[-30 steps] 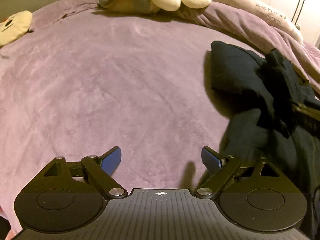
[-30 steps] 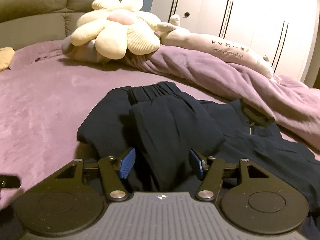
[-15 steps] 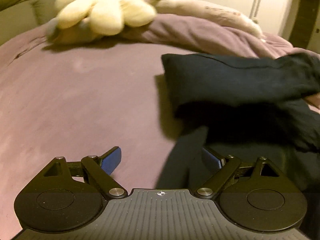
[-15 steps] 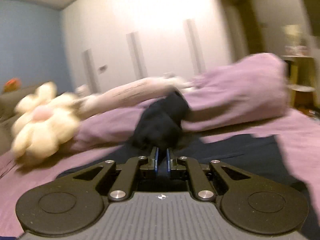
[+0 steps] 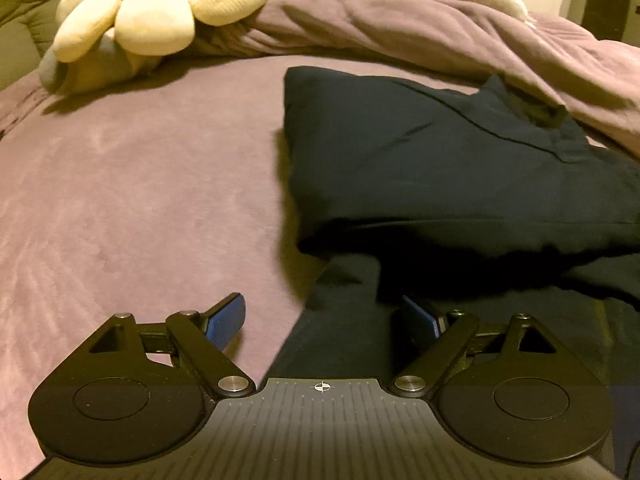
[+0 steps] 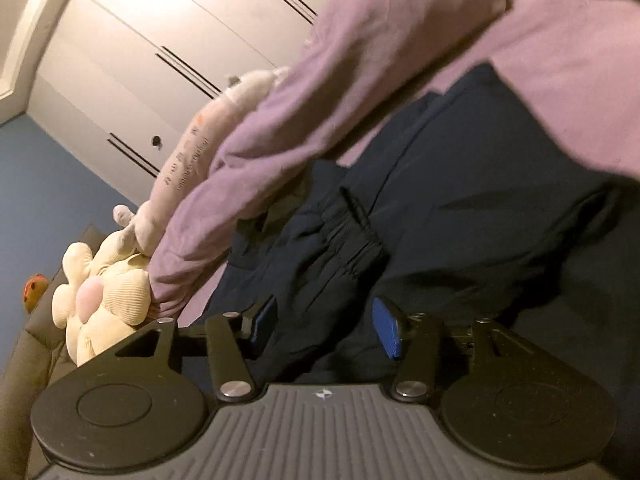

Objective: Fold large clothes

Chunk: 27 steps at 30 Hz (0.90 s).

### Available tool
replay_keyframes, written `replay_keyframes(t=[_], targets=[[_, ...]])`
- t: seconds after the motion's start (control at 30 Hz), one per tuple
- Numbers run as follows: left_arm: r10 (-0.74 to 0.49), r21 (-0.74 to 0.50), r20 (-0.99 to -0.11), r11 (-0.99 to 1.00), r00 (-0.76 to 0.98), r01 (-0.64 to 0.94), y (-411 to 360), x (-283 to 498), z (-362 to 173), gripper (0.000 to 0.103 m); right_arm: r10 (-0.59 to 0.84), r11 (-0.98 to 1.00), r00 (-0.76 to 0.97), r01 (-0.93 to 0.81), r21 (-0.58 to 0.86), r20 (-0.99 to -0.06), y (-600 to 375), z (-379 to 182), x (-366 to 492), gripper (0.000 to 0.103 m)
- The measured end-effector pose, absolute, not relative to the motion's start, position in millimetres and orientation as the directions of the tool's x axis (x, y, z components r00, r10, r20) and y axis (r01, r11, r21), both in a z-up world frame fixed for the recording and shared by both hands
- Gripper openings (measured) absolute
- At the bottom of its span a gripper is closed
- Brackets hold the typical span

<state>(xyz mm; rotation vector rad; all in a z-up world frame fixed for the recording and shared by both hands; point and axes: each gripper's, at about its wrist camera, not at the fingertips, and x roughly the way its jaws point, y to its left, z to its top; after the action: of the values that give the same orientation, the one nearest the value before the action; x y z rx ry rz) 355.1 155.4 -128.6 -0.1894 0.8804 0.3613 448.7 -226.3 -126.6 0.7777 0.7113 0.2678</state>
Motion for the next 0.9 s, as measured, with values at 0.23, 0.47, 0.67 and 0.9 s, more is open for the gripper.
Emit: replay_keyframes(t=[0.23,0.47,0.67,0.9], targets=[[0.247,0.007,-0.784,0.921,0.569,-0.39,160.5,366.3,-136.2,0.089,0.512,0.643,0.673,0.112,0.758,-0.534,-207.5,-147.9,488.2,0.017],[0.275,0.02,-0.8,0.9,0.533,-0.434,165.7,376.8,-139.4,0.092,0.208,0.906,0.916,-0.047,0.421,-0.344,-203.1,-66.2,431.3,0.011],[0.261,0.018,-0.808,0.908,0.529,-0.419,160.6,375.0,-140.2,0.093,0.131,0.894,0.825,0.142,0.426,-0.551,-242.0,-114.3,449.1,0.012],[0.215,-0.003,-0.811,0.928,0.544,-0.371,165.6,342.8,-114.1,0.089,0.148,0.826,0.815,0.209,0.523,-0.561,-274.7,-118.5,422.3,0.037]])
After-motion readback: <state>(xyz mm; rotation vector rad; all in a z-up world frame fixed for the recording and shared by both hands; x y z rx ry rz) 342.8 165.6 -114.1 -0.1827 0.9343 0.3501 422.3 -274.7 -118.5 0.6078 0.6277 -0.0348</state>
